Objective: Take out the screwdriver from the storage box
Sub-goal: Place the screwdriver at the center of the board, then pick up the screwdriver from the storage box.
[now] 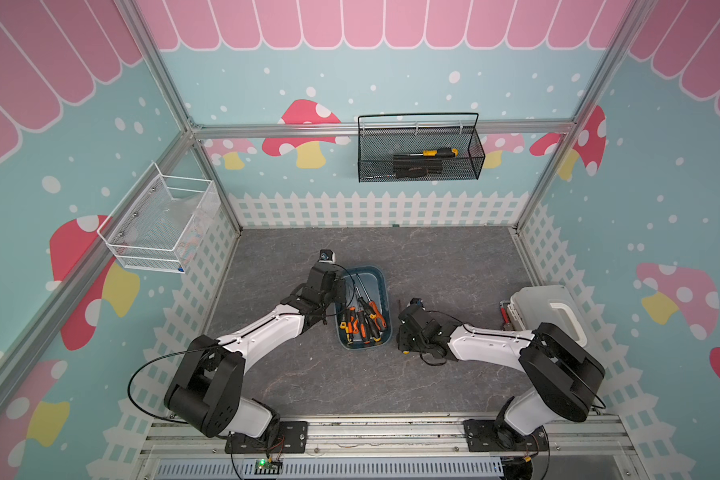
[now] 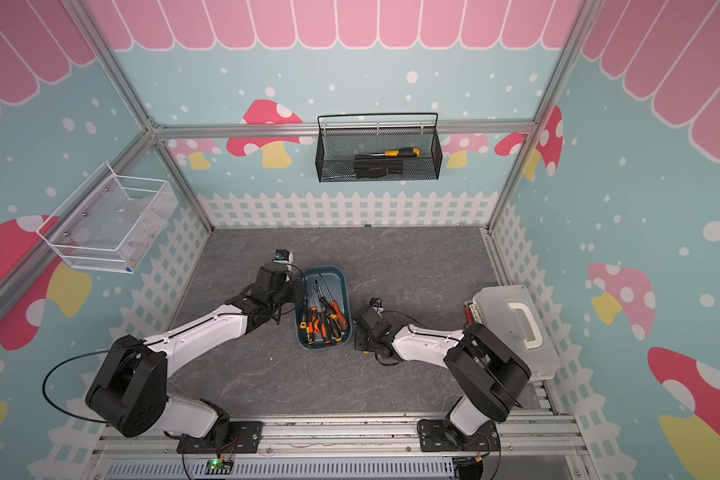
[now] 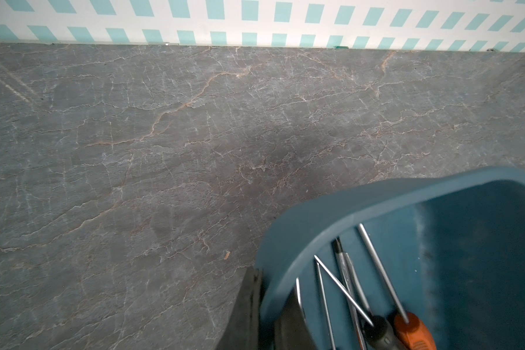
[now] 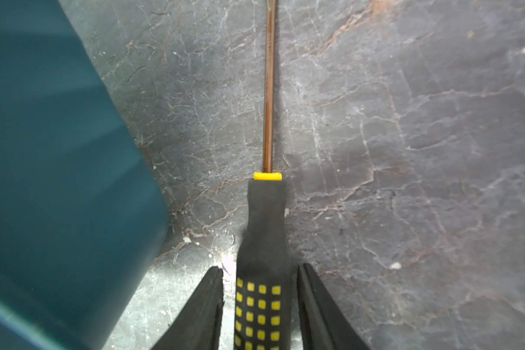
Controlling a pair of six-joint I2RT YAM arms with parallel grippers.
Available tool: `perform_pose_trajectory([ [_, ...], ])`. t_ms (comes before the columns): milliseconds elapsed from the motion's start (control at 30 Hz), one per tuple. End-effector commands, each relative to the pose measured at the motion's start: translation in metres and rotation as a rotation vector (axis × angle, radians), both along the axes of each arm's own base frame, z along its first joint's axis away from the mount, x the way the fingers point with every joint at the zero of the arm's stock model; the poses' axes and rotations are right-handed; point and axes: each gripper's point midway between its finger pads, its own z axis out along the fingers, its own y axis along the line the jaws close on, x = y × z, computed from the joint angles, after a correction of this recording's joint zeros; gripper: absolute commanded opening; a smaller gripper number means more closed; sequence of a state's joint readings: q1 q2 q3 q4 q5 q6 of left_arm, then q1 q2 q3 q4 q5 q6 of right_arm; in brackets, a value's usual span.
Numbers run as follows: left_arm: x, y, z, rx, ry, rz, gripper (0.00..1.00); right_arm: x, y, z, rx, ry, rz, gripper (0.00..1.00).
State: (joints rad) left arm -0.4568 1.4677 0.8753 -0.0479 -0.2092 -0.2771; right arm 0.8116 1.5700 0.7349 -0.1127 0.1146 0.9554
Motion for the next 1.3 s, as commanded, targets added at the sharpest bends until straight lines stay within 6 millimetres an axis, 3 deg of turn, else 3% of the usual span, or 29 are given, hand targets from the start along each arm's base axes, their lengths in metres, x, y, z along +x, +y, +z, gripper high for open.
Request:
perform_pose_trajectory([
  [0,0.002,-0.002,0.017,-0.028,-0.052,0.004,0.00,0.005,0.001,0.015,-0.004,-0.044,0.009,0.46],
  [167,0.001,-0.001,0.018,-0.023,-0.050,0.006,0.00,0.007,0.003,0.030,-0.022,-0.083,0.061,0.57],
  [300,0.001,-0.001,0.021,-0.027,-0.053,0.005,0.00,0.006,0.004,0.048,-0.040,-0.129,0.108,0.59],
  [500,0.000,-0.002,0.023,-0.034,-0.051,0.001,0.00,0.003,0.016,0.111,-0.147,-0.297,0.248,0.59],
  [567,0.001,-0.004,0.020,-0.042,-0.042,-0.001,0.00,0.005,0.028,0.133,-0.155,-0.367,0.303,0.59],
  [667,0.001,-0.005,0.019,-0.053,-0.039,0.000,0.00,0.009,0.051,0.150,-0.161,-0.416,0.395,0.58],
  [967,-0.002,-0.005,0.030,-0.066,-0.058,-0.004,0.00,0.026,0.113,0.147,-0.133,-0.394,0.562,0.57],
  [1100,-0.004,-0.005,0.035,-0.072,-0.064,-0.011,0.00,0.035,0.124,0.143,-0.137,-0.385,0.587,0.57],
  [1267,-0.005,-0.004,0.037,-0.075,-0.068,-0.010,0.00,0.047,0.124,0.124,-0.126,-0.327,0.590,0.56],
])
